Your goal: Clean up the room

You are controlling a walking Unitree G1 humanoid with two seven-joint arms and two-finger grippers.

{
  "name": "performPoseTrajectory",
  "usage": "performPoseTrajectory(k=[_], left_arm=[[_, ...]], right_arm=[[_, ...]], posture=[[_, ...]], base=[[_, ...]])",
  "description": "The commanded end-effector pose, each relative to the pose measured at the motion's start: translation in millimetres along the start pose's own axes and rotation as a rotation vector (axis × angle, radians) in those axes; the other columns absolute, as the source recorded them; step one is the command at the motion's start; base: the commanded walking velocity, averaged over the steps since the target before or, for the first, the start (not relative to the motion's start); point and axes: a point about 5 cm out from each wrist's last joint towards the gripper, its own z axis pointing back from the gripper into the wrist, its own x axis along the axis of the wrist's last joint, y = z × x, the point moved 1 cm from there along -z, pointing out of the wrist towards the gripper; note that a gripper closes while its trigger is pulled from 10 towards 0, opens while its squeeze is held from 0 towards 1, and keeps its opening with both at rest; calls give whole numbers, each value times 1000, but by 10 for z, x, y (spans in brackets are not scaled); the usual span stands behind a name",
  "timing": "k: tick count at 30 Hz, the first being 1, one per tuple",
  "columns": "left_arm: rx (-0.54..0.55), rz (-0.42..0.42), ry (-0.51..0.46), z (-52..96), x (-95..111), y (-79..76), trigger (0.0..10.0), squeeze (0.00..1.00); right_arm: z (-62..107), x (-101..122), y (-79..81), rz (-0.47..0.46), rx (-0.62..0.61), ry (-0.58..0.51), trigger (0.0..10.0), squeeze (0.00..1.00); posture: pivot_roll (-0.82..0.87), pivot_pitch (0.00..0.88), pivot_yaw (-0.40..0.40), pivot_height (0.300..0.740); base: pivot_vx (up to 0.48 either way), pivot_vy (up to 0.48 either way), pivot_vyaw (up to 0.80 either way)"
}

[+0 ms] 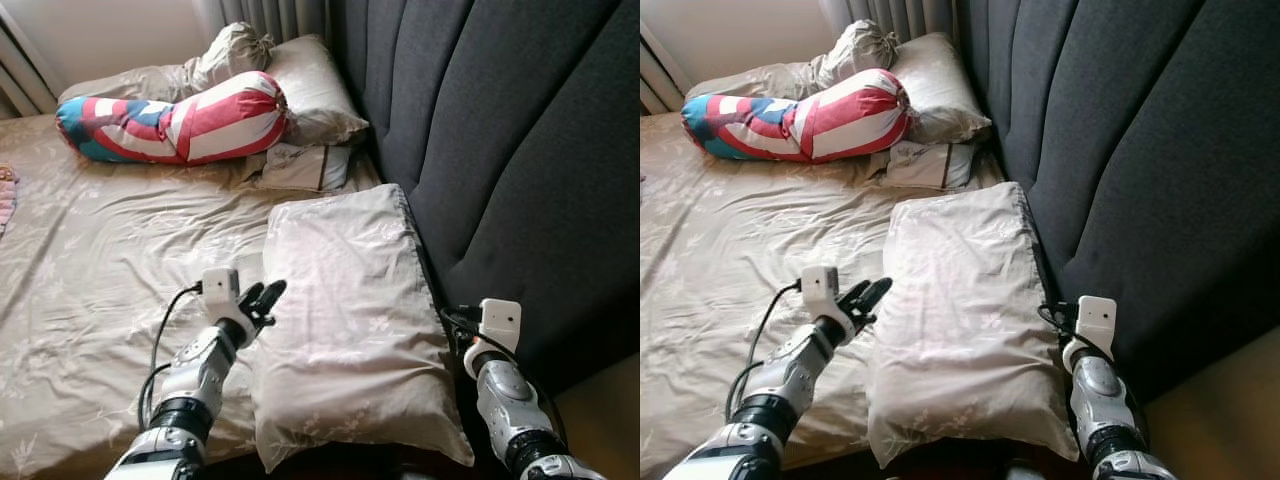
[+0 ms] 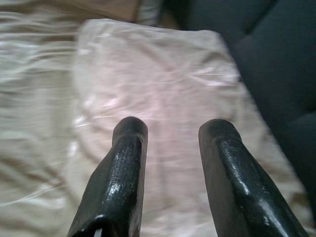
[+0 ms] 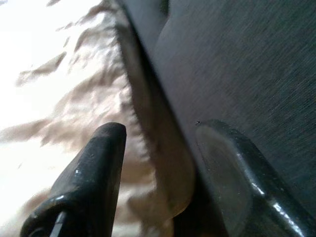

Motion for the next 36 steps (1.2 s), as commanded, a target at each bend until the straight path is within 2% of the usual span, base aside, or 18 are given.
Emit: performPoseTrajectory(k=[1, 3, 7, 11, 12, 19, 23, 27, 29, 33, 36], left_arm=[[51, -23, -3, 66, -18, 95, 10000, 0], [60, -22, 0, 82, -47, 95, 10000, 0], [60, -24, 2, 86, -58, 86, 10000, 0], [47, -38, 9, 58, -74, 20, 10000, 0], [45, -41, 9, 51, -73, 5, 10000, 0], [38, -54, 5, 60, -70, -15, 10000, 0], [32, -67, -11, 67, -19, -18, 10000, 0], [23, -90, -21, 74, 23, -25, 10000, 0], [7, -104, -30, 62, 48, -77, 10000, 0], [1, -113, -37, 73, 65, -95, 10000, 0], [-6, -128, -49, 99, 122, -101, 10000, 0]], right_arm=[[44, -207, 55, -2, 46, 90, 10000, 1000], [65, -290, 71, 2, 64, 128, 10000, 1000], [71, -311, 76, -1, 69, 137, 10000, 1000], [118, -456, 188, 18, 157, 200, 10000, 1000], [135, -501, 191, 55, 159, 216, 10000, 0], [170, -589, 158, 55, 130, 243, 10000, 0], [187, -633, 110, 100, 77, 251, 10000, 0], [187, -633, 135, 75, 75, 241, 10000, 0], [208, -681, 183, 66, 91, 247, 10000, 0], [220, -702, 166, 84, 61, 244, 10000, 0], [222, -708, 156, 63, 34, 242, 10000, 0]], posture=[[-129, 115, 59, 740], [-127, 116, 60, 740], [-127, 116, 60, 740], [-128, 110, 63, 740], [-127, 110, 64, 740], [-117, 114, 71, 740], [-106, 123, 77, 740], [-101, 133, 86, 740], [-92, 141, 91, 740], [-78, 148, 95, 740], [-64, 154, 101, 740]], base=[[0, 0, 0], [0, 0, 0], [0, 0, 0], [0, 0, 0], [0, 0, 0], [0, 0, 0], [0, 0, 0], [0, 0, 0], [0, 0, 0], [0, 0, 0], [0, 0, 0]])
